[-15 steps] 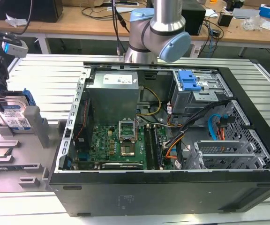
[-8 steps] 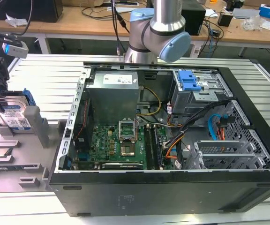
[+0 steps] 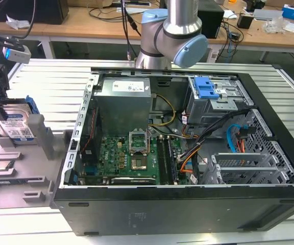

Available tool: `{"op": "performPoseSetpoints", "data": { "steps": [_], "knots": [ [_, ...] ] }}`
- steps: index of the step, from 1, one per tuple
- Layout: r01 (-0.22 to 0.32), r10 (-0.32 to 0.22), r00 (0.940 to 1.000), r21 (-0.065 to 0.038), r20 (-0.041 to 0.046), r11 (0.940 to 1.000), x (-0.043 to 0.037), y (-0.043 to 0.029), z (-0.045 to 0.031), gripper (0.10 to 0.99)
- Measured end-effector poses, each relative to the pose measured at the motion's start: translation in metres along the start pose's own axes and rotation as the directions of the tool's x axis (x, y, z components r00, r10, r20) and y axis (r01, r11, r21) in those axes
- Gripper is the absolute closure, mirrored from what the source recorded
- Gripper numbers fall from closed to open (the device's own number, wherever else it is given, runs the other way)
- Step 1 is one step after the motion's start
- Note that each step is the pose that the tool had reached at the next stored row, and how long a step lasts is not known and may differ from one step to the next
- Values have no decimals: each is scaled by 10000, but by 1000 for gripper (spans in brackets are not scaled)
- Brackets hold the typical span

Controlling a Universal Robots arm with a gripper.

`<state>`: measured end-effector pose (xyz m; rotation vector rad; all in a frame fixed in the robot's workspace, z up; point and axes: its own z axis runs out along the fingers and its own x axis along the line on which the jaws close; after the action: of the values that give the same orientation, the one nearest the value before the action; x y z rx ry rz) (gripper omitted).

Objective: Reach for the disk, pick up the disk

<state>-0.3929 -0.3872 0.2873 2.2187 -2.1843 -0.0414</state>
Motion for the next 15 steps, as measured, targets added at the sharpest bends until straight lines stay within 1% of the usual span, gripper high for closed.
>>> {"op": "performPoseSetpoints", "data": {
  "steps": [15],
  "knots": [
    [0,0,10000,0,0,10000,0,0,11,718]
  ]
}}
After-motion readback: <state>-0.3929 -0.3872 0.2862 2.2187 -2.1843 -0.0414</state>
